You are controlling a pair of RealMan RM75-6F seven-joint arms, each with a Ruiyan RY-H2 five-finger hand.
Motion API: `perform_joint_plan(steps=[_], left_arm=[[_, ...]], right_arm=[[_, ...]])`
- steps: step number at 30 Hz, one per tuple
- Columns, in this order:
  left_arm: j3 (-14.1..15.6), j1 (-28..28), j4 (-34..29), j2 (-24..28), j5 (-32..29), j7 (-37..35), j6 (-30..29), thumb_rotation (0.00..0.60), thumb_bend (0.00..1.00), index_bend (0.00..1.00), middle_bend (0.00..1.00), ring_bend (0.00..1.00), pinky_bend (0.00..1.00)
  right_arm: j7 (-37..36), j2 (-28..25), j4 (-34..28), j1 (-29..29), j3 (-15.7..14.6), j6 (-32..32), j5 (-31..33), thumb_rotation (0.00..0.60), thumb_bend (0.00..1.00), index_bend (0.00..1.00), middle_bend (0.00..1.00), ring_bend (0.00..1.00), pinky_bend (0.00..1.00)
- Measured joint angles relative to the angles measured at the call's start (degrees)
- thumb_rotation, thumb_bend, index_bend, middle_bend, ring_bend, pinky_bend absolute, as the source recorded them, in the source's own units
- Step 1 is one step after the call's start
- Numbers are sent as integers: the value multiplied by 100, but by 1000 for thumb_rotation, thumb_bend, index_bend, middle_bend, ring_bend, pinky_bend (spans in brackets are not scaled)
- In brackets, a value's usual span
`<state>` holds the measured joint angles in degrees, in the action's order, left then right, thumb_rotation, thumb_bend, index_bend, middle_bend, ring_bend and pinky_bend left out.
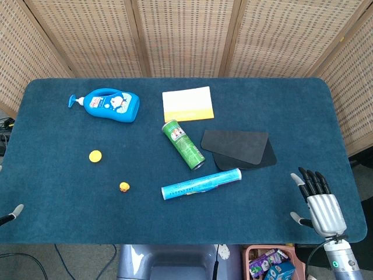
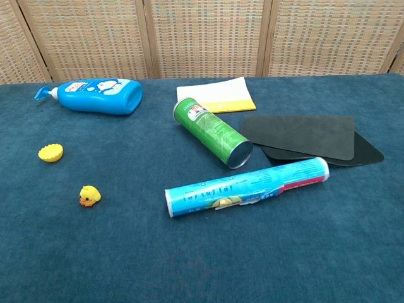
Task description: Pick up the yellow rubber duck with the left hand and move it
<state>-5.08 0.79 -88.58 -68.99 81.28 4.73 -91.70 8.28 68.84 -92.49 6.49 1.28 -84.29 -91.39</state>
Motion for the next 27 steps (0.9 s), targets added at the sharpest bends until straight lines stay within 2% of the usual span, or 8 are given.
perform_joint_plan(steps=[14,22,27], left_arm=[[32,-21,-15,-19,84,48,17,600,155,1,0,0,0],[35,-168,-86,-11,134,30,251,600,155,78,0,0,0],[66,-411,-254,-2,301,332,543,600,155,100,0,0,0]], right_arm=[[-35,-14,-3,-10,-8,-24,-24,600,98,0,0,0,0],[-52,-14,10,3,32,24,78,600,98,0,0,0,0],[-50,-13,25,4,31,47,103,600,99,0,0,0,0]])
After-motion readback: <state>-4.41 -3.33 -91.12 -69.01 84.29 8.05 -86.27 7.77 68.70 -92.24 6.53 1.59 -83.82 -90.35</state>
